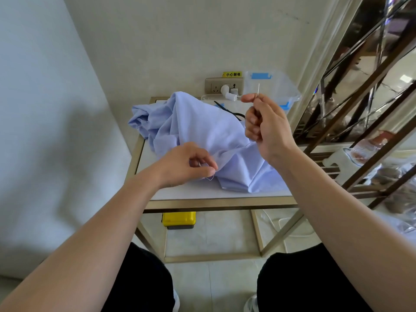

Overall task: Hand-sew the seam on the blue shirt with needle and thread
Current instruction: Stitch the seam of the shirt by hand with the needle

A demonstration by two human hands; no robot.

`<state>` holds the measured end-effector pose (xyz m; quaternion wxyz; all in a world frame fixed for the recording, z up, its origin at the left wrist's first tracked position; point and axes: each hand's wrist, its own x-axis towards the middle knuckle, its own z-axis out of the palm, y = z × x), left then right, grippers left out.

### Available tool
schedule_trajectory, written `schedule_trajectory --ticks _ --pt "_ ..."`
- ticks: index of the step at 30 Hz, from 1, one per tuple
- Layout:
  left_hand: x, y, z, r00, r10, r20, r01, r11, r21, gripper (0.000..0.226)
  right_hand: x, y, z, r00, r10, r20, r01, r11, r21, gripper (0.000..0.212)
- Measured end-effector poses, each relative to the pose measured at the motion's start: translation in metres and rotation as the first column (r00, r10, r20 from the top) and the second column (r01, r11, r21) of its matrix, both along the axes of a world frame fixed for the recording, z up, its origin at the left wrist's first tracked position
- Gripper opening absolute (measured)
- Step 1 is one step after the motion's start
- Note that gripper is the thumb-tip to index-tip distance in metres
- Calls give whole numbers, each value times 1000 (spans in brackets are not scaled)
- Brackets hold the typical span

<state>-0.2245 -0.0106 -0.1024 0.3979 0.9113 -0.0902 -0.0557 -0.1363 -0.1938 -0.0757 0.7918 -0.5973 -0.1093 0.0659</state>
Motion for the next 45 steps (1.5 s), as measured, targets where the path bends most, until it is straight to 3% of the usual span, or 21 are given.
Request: schedule_trajectory --ticks 4,9,13,15,17,23,29,34,39,43,45 --pt "-3 5 -2 1000 -12 -12 12 1000 -4 11 -3 4 3 1000 5 11 -5 1000 -2 29" --pt "-3 17 -3 966 48 255 -49 999 -2 34 -4 11 -1 1000 21 12 -21 1000 -9 28" --pt "0 13 -7 749 -107 654 -85 963 256 35 -2 16 1 999 13 -36 -12 1000 25 27" --pt "5 9 -7 634 -245 733 -98 915 391 39 -1 19 2 999 9 -49 -8 1000 26 27" --pt "7 6 -10 592 -352 725 -79 870 487 45 0 22 3 998 15 -58 -13 999 38 27" --pt "9 8 -11 690 -368 623 -100 804 586 41 4 22 6 992 38 -117 -21 989 149 25" --pt "5 13 -6 756 -265 599 -116 846 520 25 3 16 0 993 31 -113 -18 993 117 25" --pt "3 21 -9 791 -205 577 -112 878 466 16 -5 10 -9 997 36 -67 -42 996 -79 19" --pt "2 28 -11 846 -116 520 -69 944 323 14 -19 1 -20 986 153 -72 -166 954 -248 10" --pt "2 31 -14 863 -90 498 -51 964 261 15 -35 -4 -22 955 297 8 -242 792 -560 12" --pt "1 32 -14 871 -71 485 -55 969 240 15 -41 -4 -22 922 388 -13 -305 702 -643 13"
